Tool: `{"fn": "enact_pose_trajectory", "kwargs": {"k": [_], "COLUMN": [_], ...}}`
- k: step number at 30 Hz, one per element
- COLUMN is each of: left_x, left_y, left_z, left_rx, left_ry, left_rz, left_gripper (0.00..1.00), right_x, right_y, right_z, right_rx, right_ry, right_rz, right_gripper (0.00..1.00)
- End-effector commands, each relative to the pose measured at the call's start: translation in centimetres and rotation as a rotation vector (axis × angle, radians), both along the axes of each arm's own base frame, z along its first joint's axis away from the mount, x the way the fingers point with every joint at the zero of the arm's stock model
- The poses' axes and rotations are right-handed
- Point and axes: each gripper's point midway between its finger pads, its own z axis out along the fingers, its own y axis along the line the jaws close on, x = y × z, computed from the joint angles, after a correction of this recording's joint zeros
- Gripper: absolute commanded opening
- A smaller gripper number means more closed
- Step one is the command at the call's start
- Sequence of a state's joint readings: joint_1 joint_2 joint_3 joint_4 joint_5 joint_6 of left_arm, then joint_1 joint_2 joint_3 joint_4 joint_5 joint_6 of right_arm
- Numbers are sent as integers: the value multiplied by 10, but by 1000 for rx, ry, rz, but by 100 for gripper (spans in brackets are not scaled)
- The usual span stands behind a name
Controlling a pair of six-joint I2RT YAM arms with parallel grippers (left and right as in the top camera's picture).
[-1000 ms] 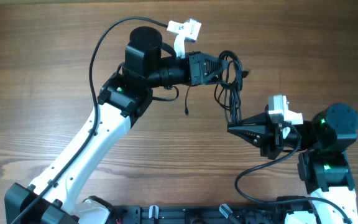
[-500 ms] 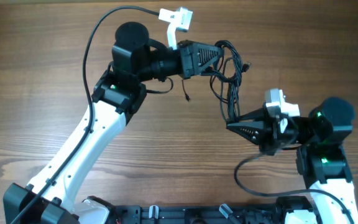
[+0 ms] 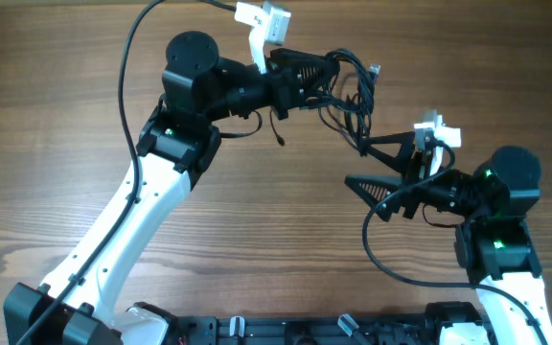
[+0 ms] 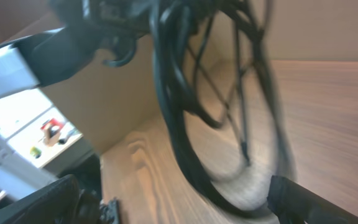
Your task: Untangle cables
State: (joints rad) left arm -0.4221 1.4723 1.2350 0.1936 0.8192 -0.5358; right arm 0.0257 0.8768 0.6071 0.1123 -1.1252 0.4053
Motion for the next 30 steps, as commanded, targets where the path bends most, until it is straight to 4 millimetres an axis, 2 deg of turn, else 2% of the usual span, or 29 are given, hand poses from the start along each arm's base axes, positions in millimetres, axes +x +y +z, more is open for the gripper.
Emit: {"fn": "enact_pose_trajectory", "kwargs": {"k": [1,4,8,11,15,19,25,30], "left_x": [26,37,37,34,24,10,5,-6], "left_y": [17,25,24,14,-9,-29,-32,-32], "left_z": [-1,-10,-11,-13,-16,-14,-12,-1], "left_rx": [32,58,60,65,72,63,48,28], "left_ry": [-8,24,28,42,57,66,91,76], "left_rz": [173,255,262,284,324,325,312,270], "left_gripper": [4,4,4,4,4,4,4,4], "right_x": [15,21,18,9,-6,-9,-8,-6], "right_y": [-10,-26,-41,-41,-26,-24,-24,-24], "right_z": [17,22,31,42,56,56,56,53], "right_rx": [6,-32,-157,-228,-188,-181,-179,-182], "right_ry": [-18,-6,-21,-65,-118,-117,-110,-94], "right_rz": [-140,-281,-383,-363,-240,-223,-224,-230], "right_gripper": [99,99,100,100,100,100,99,100]}}
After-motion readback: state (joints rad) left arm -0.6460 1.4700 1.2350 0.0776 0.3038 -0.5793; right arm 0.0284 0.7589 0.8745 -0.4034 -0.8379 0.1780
